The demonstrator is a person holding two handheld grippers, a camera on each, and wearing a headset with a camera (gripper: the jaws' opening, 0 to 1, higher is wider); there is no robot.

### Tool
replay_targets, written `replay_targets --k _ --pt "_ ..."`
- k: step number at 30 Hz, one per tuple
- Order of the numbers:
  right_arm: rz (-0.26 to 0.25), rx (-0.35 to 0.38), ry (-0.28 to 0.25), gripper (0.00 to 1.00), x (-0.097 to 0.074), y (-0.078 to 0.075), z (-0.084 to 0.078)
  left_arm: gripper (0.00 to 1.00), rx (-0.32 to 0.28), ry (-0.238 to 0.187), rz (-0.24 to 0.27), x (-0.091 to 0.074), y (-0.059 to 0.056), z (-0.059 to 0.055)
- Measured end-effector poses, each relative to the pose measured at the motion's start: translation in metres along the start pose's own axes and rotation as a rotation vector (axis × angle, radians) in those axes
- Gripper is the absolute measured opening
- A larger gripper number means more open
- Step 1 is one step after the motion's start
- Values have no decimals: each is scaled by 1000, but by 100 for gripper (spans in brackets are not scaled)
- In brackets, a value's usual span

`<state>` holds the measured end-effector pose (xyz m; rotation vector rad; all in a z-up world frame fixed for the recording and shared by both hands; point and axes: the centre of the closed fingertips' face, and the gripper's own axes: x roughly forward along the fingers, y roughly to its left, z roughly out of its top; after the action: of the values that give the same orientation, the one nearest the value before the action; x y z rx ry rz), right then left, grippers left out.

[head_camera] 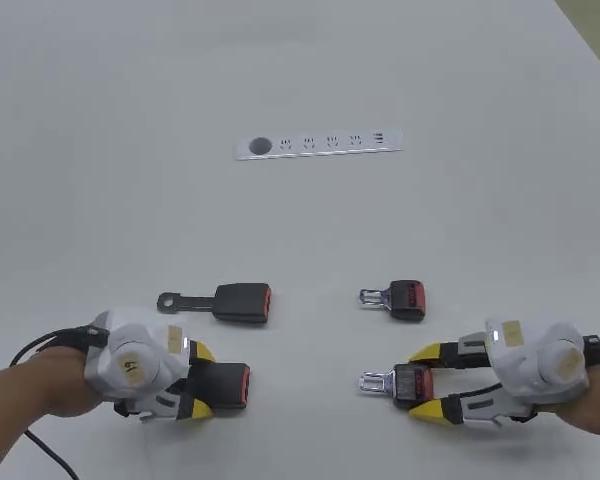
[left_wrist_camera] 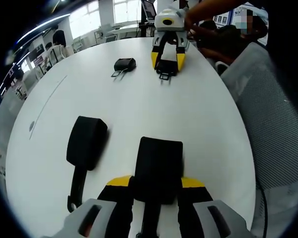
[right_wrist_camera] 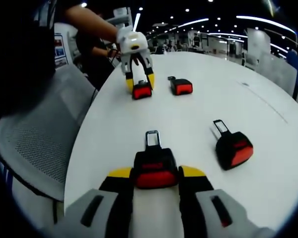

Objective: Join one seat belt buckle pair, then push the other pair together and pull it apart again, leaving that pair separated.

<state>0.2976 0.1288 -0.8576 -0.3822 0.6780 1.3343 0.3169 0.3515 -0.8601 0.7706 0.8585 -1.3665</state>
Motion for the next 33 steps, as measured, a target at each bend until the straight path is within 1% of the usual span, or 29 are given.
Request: replay_targets --k 10,13,16,19,20,21,22,23,26,28,29,30,33 --pt "20 11 -43 36 16 1 15 36 -7 0 1 0 0 0" --pt "27 9 -56 36 23 2 21 36 -7 3 2 0 -1 0" --pt "27 10 -63 36 31 3 27 36 -3 17 2 1 -1 0" --pt "43 9 -72 36 39 7 34 36 -7 18 1 0 -1 0" --pt "49 0 -87 36 42 8 38 36 -6 20 2 0 -1 0" --pt "48 2 -83 36 45 9 40 36 -4 25 3 0 -1 0" --pt "56 -5 -96 36 50 9 45 36 -1 29 3 1 -1 0" --pt "50 -3 -92 36 52 10 46 36 -1 31 3 1 -1 0" --pt "57 -10 -107 36 63 13 54 36 -2 30 2 0 -1 1" --pt "62 -4 -108 36 67 15 58 36 -2 31 2 1 -1 1" --pt "63 -13 -119 36 69 16 61 36 -2 31 2 1 -1 1" --pt "64 -3 -113 36 70 17 61 36 -2 31 2 1 -1 1" --pt "67 -9 -126 36 77 19 68 36 -5 29 3 1 -1 0"
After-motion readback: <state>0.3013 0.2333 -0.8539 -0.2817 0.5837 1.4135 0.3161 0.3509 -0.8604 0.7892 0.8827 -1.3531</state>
